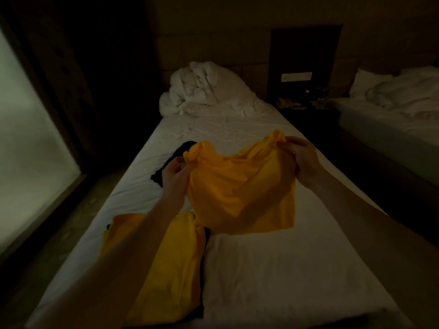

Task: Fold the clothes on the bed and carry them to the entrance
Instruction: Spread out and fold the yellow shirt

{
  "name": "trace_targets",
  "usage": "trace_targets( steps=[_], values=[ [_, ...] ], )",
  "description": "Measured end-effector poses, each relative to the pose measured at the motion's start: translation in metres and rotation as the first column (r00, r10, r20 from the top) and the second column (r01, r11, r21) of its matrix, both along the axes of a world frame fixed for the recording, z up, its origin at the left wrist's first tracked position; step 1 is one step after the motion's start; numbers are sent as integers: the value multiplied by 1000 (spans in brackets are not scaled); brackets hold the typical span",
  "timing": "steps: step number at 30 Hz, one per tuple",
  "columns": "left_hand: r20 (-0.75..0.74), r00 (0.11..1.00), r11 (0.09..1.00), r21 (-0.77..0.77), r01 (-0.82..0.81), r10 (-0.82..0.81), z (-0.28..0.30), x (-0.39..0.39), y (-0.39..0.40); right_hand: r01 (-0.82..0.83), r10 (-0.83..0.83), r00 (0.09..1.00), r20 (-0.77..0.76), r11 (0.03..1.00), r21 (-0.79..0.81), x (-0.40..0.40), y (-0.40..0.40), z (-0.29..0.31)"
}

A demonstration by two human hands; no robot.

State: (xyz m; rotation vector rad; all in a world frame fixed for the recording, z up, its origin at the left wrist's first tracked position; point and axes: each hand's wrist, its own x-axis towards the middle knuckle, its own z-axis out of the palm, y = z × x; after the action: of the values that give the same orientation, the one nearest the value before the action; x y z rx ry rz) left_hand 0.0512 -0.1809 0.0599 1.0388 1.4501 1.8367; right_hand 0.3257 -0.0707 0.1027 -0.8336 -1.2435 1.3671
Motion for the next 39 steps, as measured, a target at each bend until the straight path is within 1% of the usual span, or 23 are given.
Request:
trace_targets(
  steps=[4,6,9,11,12,14,16,18,19,21,22,24,26,29,31,33,35,37,39],
  values=[
    [45,998,997,62,-49,46,34,-9,-55,-113,113,992,-52,994,7,-12,-35,16],
    [66,996,994,86,-70,65,50,-17,-83,-199,200,978,-64,980,31,-20,-53,23],
    [74,993,987,126,-96,87,68,-33,-121,-347,351,932,-93,936,58,-38,-72,26],
    [46,994,984,139,-109,104,75,-44,-144,-418,423,901,-99,906,63,-54,-82,26],
    [32,993,984,134,-120,117,78,-51,-154,-444,448,888,-100,894,61,-63,-86,24],
    [-1,990,985,103,-140,141,77,-66,-169,-442,441,892,-96,897,19,-85,-94,18],
    [-33,985,985,47,-167,169,69,-84,-176,-436,430,898,-96,898,-56,-111,-97,-1],
    [-82,977,978,-42,-202,198,51,-109,-176,-451,445,892,-76,877,-164,-139,-96,-29],
    [-120,971,970,-102,-219,207,39,-122,-175,-441,443,896,-42,869,-224,-154,-94,-46],
    [-189,965,946,-233,-225,183,6,-150,-167,-327,381,918,114,887,-327,-179,-93,-77],
    [-204,962,922,-304,-240,183,-13,-164,-160,-265,353,914,203,894,-360,-190,-89,-95],
    [-226,952,853,-435,-287,205,-47,-191,-143,-179,327,880,344,900,-397,-210,-78,-126],
    [-258,937,787,-515,-339,235,-77,-210,-120,-115,289,831,475,925,-361,-224,-61,-151],
    [-372,900,731,-547,-409,225,-109,-225,-87,-44,209,774,598,960,-278,-237,-32,-172],
    [-431,877,729,-527,-437,213,-123,-229,-69,-15,175,728,663,971,-239,-239,-14,-181],
    [-485,855,719,-526,-454,185,-135,-234,-56,-18,176,671,721,975,-221,-239,1,-195],
    [-526,841,693,-558,-457,131,-143,-240,-48,-35,185,625,758,977,-210,-241,7,-210],
    [-586,807,672,-569,-473,72,-149,-247,-41,-29,190,623,759,975,-220,-244,11,-225],
    [-675,737,685,-524,-507,30,-149,-248,-33,9,170,639,750,974,-228,-245,16,-230]
  ],
)
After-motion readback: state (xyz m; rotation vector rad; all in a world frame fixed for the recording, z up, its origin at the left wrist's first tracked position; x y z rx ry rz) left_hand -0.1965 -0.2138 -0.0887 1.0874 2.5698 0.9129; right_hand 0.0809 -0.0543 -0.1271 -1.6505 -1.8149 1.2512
